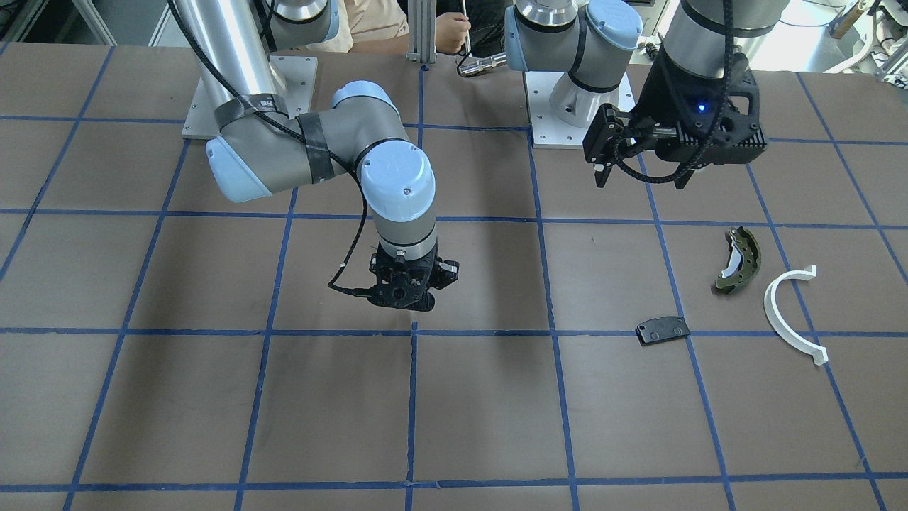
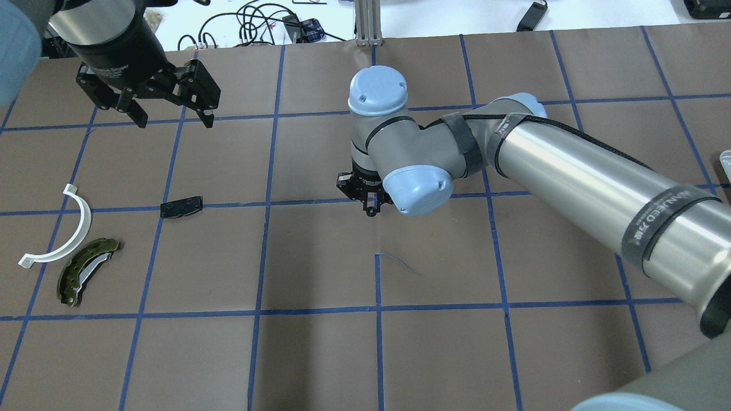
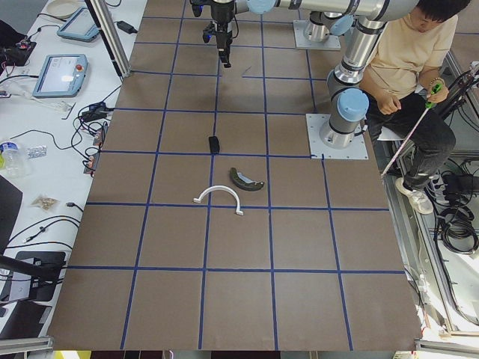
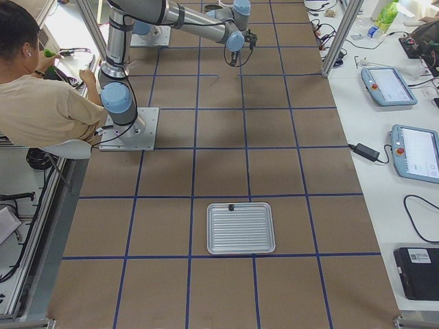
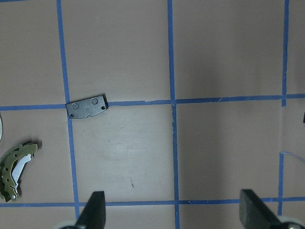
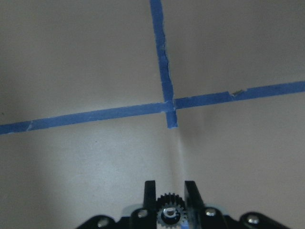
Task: Place bearing gear from tray to pile
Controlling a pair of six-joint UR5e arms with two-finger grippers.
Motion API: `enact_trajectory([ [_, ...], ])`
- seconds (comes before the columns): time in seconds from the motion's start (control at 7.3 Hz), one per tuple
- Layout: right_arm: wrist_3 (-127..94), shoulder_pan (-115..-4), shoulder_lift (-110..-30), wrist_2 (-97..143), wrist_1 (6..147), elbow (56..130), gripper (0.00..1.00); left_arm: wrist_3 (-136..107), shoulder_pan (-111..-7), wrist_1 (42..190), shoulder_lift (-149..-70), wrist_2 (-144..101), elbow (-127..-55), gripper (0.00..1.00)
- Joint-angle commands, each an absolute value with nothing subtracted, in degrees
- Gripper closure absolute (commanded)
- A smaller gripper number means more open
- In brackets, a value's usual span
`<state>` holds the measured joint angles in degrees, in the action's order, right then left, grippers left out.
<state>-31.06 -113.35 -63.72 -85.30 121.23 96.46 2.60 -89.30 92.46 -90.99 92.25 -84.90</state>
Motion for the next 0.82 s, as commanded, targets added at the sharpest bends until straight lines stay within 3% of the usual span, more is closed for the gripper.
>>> enact_trajectory([
  [0.0, -33.47, -116.35, -60.31, -84.47, 126.54, 97.56, 1.0, 2.9, -89.21, 92.46, -90.88, 92.29, -84.9, 0.0],
  [0.14, -33.75, -116.45, -60.03, -84.64, 126.82, 97.56, 0.89, 2.81, -89.3, 92.46, -90.97, 92.29, -84.9, 0.0],
  [0.27, -33.49, -116.46, -60.12, -84.73, 126.91, 97.47, 0.33, 2.64, -89.3, 92.81, -91.05, 92.55, -84.99, 0.0],
  [0.41, -32.79, -116.46, -60.38, -85.16, 126.91, 97.38, 0.0, 2.11, -89.47, 93.07, -91.23, 92.46, -85.16, 0.0],
  [0.68, -29.3, -114.27, -62.74, -85.34, 126.57, 96.94, 0.0, 1.93, -89.73, 94.39, -90.97, 92.46, -85.51, 0.0],
])
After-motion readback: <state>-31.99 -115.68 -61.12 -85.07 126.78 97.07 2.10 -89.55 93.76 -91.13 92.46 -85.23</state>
